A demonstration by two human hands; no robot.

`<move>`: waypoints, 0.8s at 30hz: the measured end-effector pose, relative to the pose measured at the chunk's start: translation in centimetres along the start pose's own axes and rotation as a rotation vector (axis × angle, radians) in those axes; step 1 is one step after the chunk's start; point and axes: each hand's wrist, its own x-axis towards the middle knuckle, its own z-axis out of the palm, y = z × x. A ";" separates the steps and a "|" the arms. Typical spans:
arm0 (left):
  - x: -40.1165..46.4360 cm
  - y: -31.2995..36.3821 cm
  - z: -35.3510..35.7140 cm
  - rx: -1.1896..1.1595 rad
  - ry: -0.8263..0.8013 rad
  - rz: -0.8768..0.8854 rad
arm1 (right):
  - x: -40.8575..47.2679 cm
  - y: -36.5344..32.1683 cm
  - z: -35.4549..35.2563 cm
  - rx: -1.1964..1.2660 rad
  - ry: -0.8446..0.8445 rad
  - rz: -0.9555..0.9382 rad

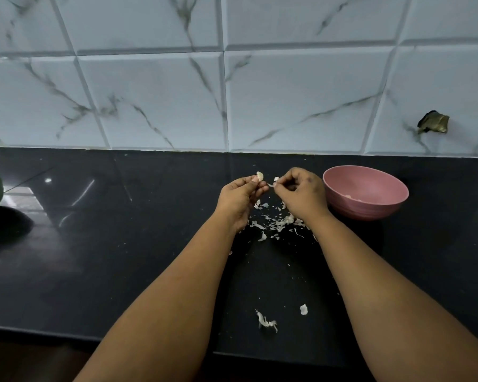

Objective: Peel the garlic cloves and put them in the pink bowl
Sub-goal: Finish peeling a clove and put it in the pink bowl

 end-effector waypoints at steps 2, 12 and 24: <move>0.0 -0.1 0.1 0.026 0.007 0.000 | 0.0 -0.1 -0.1 0.049 0.011 0.025; 0.3 -0.1 0.0 0.075 0.052 0.013 | 0.1 -0.3 -0.2 -0.173 -0.110 -0.035; 1.4 -1.1 -0.8 0.512 0.076 0.152 | 0.1 -0.4 0.3 0.094 -0.098 -0.153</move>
